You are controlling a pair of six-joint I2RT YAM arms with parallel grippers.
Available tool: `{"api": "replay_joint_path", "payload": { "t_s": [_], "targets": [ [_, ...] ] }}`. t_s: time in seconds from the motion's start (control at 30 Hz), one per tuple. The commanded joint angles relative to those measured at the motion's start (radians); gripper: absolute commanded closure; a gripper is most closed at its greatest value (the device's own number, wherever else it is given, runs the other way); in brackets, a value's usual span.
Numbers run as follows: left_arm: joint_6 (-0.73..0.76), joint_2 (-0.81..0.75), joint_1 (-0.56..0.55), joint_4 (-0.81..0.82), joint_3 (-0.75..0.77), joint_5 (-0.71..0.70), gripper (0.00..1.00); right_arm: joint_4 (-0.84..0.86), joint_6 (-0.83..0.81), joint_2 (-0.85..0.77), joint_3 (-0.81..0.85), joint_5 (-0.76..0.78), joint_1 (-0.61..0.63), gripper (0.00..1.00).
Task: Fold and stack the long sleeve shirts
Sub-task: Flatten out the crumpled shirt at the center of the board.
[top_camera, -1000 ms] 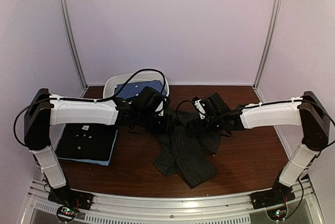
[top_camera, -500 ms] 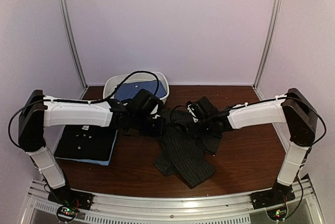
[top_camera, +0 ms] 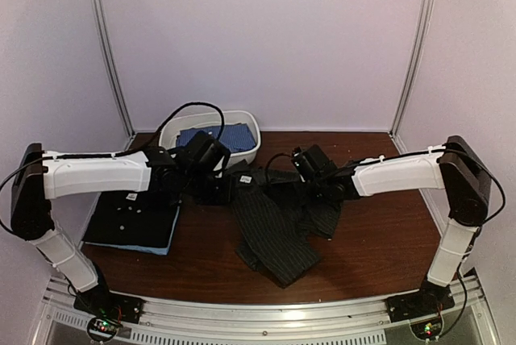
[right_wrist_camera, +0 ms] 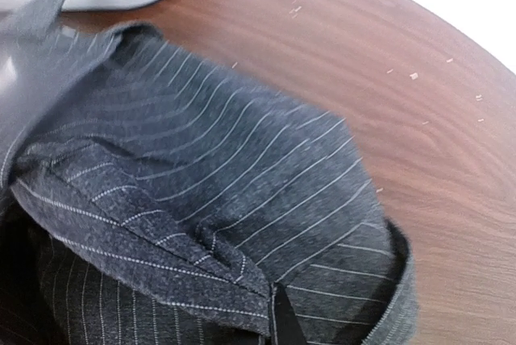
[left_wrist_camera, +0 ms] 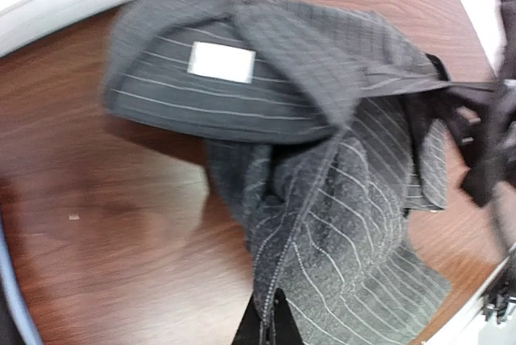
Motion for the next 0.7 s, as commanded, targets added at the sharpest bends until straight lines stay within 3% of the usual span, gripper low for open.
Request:
{"api": "replay_joint_path", "payload": {
  "t_s": [0.0,0.33,0.67],
  "targets": [
    [0.06,-0.09,0.038,-0.102,0.007,-0.109,1.0,-0.038,0.024,-0.129,0.053,0.123,-0.029,1.0],
    [0.243,-0.258,0.095,-0.243,0.185,-0.272,1.0,-0.128,-0.067,-0.398,0.212,0.225,-0.095,1.0],
    [0.521,-0.444,0.095,-0.089,0.414,0.031,1.0,-0.153,-0.186,-0.606,0.454,0.174,-0.113,1.0]
  ]
}}
